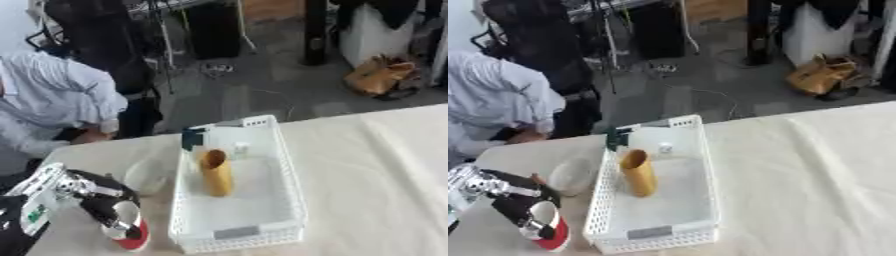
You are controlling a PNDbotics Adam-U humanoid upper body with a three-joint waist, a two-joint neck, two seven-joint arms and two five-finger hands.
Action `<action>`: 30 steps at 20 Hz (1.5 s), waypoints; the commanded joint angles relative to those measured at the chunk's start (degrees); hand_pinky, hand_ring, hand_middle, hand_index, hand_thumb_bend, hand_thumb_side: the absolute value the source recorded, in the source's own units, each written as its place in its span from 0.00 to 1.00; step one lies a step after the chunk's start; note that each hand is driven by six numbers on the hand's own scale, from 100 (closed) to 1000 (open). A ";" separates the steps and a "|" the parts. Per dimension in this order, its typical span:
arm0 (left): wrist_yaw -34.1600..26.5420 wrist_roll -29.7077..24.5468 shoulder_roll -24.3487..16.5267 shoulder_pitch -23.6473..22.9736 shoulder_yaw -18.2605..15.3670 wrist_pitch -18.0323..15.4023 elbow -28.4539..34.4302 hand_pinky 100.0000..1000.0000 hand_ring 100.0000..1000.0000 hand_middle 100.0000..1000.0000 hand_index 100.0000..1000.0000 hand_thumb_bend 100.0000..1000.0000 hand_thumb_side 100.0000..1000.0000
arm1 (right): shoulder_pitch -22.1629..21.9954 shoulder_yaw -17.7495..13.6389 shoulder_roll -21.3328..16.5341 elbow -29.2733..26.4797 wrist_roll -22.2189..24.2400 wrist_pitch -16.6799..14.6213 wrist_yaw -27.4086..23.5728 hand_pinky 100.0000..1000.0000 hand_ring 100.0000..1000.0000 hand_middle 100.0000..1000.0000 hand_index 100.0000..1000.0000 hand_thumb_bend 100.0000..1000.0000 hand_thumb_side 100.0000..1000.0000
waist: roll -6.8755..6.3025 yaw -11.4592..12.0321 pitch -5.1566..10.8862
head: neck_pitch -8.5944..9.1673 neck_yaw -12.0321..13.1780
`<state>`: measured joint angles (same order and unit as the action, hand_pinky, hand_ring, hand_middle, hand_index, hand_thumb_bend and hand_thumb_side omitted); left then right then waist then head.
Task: Pick up objects on the table and place them in the box.
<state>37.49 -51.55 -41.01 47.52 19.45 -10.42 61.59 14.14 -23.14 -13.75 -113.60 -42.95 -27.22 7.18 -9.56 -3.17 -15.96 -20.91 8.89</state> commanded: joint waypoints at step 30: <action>3.30 -0.41 -1.12 1.90 -0.55 -2.60 -1.79 1.00 1.00 1.00 1.00 1.00 0.83 | 0.71 0.17 -0.70 -0.99 -0.59 -0.44 -0.99 0.57 0.56 0.39 0.42 0.00 0.74 | 0.16 0.06 1.13 | 1.08 0.30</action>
<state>40.64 -50.82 -40.70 48.75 19.43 -11.88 59.40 14.18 -23.10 -13.75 -113.60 -42.70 -26.97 6.65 -9.86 -3.14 -15.96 -20.37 9.10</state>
